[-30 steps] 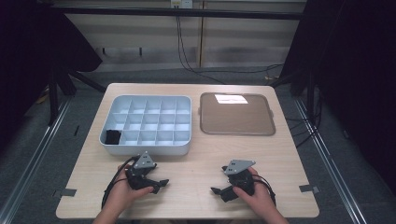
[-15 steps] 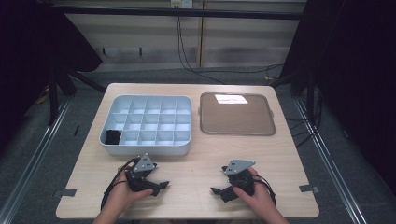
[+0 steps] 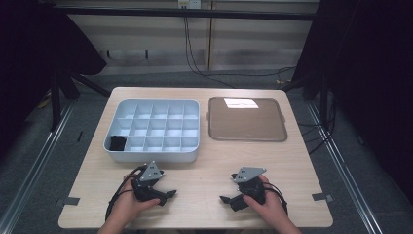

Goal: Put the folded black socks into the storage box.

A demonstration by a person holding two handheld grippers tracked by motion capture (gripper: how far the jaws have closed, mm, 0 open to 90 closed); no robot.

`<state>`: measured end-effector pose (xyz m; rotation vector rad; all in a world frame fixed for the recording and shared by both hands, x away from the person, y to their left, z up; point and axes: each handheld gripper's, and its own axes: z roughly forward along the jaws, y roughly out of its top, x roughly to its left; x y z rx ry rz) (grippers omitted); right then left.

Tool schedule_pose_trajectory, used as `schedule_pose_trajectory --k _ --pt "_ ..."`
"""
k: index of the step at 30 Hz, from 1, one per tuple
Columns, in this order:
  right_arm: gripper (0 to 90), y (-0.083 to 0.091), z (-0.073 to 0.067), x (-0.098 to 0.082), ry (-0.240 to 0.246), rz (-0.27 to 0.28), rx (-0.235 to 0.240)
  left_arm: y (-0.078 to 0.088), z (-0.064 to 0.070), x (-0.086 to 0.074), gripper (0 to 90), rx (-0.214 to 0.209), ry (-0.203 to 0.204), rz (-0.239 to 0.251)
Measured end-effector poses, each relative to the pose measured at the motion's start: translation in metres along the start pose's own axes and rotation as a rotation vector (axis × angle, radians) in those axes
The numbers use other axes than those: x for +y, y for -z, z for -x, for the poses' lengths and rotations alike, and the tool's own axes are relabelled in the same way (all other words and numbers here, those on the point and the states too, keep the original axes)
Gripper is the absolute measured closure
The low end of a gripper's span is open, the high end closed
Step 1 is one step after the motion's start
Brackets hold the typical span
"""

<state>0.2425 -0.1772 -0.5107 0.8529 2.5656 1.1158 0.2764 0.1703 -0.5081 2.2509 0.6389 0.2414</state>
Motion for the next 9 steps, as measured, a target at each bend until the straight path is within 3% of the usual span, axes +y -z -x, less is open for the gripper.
schedule_pose_trajectory --k 9 --pt "11.5 0.0003 -0.0005 -0.0002 0.003 0.000 0.001 0.0000 0.0003 0.0000 15.0 0.002 0.001 0.000"
